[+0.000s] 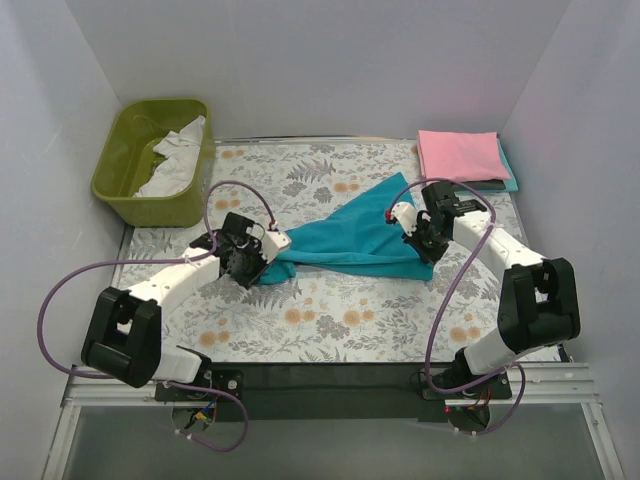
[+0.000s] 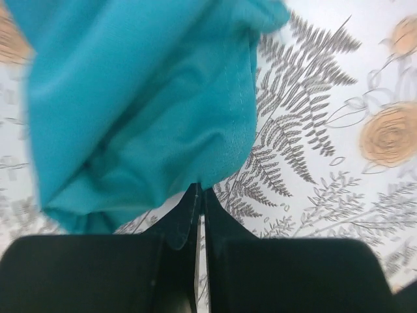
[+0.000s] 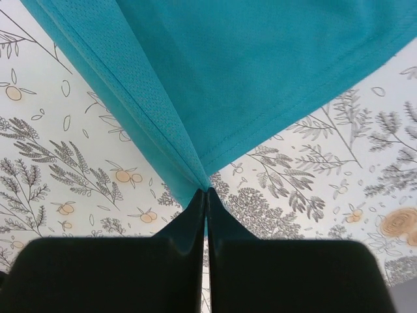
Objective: Fold and stack the t-shirts
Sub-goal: Flatten the tshirt out
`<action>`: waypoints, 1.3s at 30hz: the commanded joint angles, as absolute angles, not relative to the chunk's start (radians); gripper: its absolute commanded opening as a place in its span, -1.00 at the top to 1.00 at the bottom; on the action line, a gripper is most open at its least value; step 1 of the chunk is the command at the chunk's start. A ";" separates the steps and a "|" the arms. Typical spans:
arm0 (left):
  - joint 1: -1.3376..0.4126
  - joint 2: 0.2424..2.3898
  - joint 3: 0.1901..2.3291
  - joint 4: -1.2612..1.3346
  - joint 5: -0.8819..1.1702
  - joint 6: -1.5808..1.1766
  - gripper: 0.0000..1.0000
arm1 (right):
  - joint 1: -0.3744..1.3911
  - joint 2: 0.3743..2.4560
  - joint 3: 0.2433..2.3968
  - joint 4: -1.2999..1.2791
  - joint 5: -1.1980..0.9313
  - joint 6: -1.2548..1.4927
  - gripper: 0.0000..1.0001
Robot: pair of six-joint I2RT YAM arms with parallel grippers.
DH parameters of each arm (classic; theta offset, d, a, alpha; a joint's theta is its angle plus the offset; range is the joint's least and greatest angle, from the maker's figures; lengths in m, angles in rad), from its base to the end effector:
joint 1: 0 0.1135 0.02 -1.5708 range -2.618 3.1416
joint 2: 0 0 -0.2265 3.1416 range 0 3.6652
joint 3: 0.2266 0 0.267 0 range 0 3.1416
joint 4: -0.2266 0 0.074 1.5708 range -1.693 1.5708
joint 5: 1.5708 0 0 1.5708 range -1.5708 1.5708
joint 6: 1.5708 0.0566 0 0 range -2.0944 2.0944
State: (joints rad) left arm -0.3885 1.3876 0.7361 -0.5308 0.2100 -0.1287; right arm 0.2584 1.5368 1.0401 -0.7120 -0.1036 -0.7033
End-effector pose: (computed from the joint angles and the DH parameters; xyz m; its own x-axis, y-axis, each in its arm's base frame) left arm 0.2463 -0.1136 0.1064 -0.9064 0.2354 -0.3509 0.3300 0.9130 -0.2399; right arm 0.3038 0.0863 0.1468 -0.5023 -0.7981 -0.3327 -0.8056 0.5718 -0.1553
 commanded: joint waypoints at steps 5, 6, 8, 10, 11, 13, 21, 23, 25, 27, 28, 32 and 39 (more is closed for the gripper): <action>-0.281 1.270 1.158 -0.759 0.343 -0.222 1.00 | 0.215 1.405 1.229 -0.761 -0.061 -0.736 0.97; -0.241 1.275 1.246 -0.762 0.348 -0.242 1.00 | 0.207 1.398 1.248 -0.758 -0.039 -0.741 0.97; -0.201 1.301 1.330 -0.749 0.342 -0.268 1.00 | 0.183 1.378 1.327 -0.753 -0.020 -0.758 0.97; -0.146 1.330 1.437 -0.724 0.330 -0.307 1.00 | 0.164 1.373 1.391 -0.743 -0.005 -0.759 0.97; -0.134 1.338 1.465 -0.697 0.325 -0.319 1.00 | 0.144 1.374 1.460 -0.738 -0.005 -0.761 0.97; -0.114 1.347 1.527 -0.660 0.304 -0.347 1.00 | 0.134 1.379 1.514 -0.710 0.029 -0.762 0.97; -0.112 1.388 1.660 -0.468 0.241 -0.440 1.00 | 0.123 1.404 1.727 -0.608 0.081 -0.785 0.97; -0.112 1.391 1.689 -0.456 0.224 -0.449 1.00 | 0.124 1.413 1.764 -0.604 0.089 -0.793 0.97; -0.112 1.375 1.724 -0.448 0.218 -0.462 1.00 | 0.124 1.407 1.804 -0.601 0.097 -0.796 0.97; -0.112 1.349 1.752 -0.454 0.232 -0.478 1.00 | 0.126 1.387 1.815 -0.600 0.094 -0.801 0.97; -0.112 1.316 1.758 -0.459 0.236 -0.488 1.00 | 0.124 1.356 1.816 -0.601 0.091 -0.802 0.97; -0.112 1.198 1.760 -0.537 0.262 -0.515 1.00 | 0.126 1.243 1.775 -0.609 0.083 -0.818 0.97; -0.112 0.924 1.715 -0.618 0.276 -0.535 1.00 | 0.124 0.973 1.733 -0.644 0.014 -0.873 0.97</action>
